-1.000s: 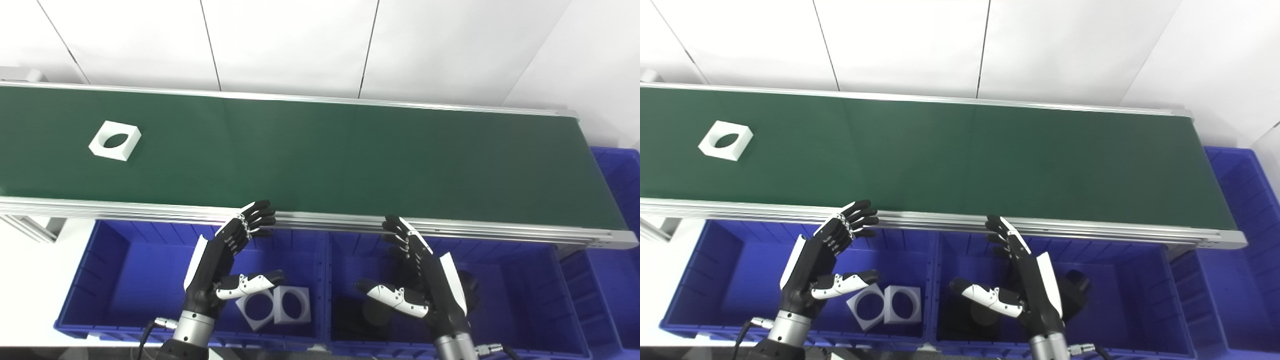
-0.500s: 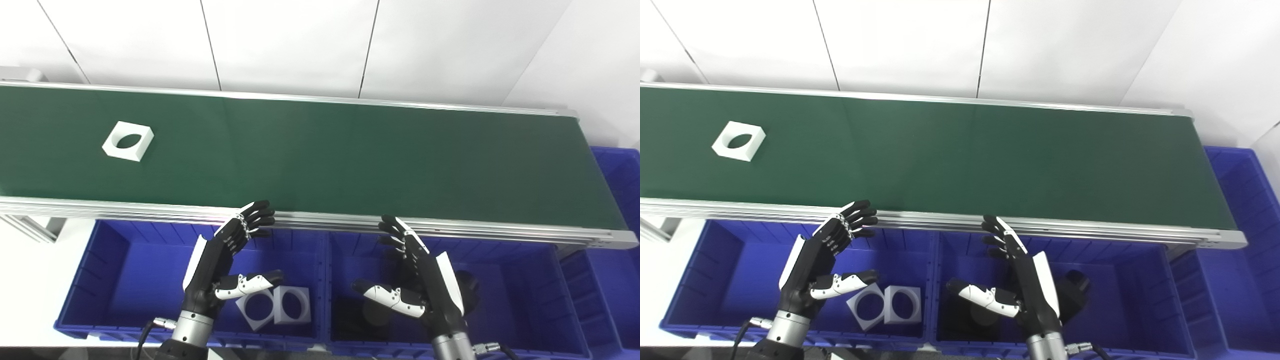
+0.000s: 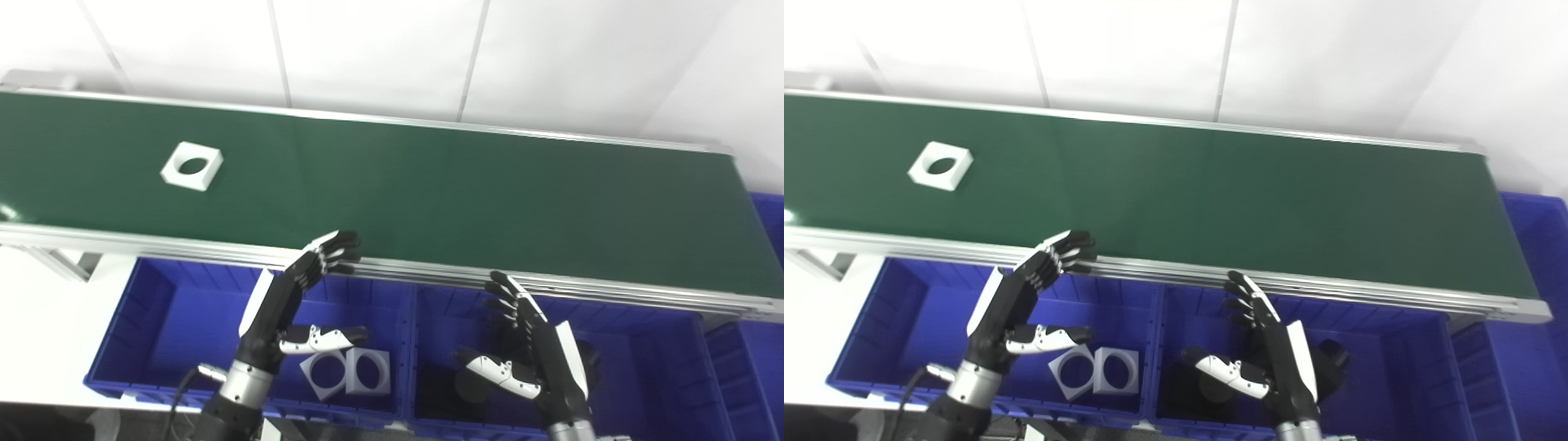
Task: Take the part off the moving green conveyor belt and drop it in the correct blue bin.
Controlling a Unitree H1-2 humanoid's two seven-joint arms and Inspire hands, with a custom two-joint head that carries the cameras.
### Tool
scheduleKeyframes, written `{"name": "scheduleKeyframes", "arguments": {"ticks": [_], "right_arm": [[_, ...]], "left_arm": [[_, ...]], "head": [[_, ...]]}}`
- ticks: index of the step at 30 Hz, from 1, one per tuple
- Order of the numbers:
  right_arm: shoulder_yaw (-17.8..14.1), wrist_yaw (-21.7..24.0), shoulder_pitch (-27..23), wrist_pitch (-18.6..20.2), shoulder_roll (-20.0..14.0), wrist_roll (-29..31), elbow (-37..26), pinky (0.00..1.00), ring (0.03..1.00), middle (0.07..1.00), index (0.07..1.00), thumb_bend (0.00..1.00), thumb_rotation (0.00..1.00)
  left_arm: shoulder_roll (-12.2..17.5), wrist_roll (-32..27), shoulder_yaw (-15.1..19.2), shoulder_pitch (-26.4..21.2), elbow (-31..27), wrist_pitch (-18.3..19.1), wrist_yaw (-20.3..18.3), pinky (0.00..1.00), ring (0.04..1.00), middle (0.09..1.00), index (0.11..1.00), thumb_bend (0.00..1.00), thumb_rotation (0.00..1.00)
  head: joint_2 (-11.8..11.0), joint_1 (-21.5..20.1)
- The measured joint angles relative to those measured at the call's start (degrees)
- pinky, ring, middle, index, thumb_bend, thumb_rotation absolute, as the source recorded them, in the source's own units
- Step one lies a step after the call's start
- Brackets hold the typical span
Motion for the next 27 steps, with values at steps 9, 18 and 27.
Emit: {"name": "scheduleKeyframes", "arguments": {"ticks": [9,18,27], "right_arm": [[-0.26,-0.10,-0.12,-2.54,-0.37,0.42,2.08,0.72,0.786,0.841,0.882,0.70,0.36],[-0.42,-0.26,-0.81,-4.13,-0.66,0.22,4.45,0.72,0.787,0.842,0.883,0.71,0.38],[-0.46,-0.93,-1.44,-6.44,-0.59,-0.07,7.79,0.72,0.783,0.837,0.879,0.70,0.37]], "left_arm": [[9.87,1.88,4.53,-6.31,-7.25,5.04,-3.74,0.73,0.809,0.849,0.846,0.81,0.45],[16.58,4.02,7.22,-13.30,-4.44,6.93,-6.43,0.73,0.828,0.875,0.855,0.79,0.47],[23.36,8.91,8.27,-23.09,5.24,8.33,-8.87,0.82,0.879,0.895,0.872,0.78,0.46]], "head": [[-2.55,1.58],[-5.27,2.46],[-7.47,3.34]]}}
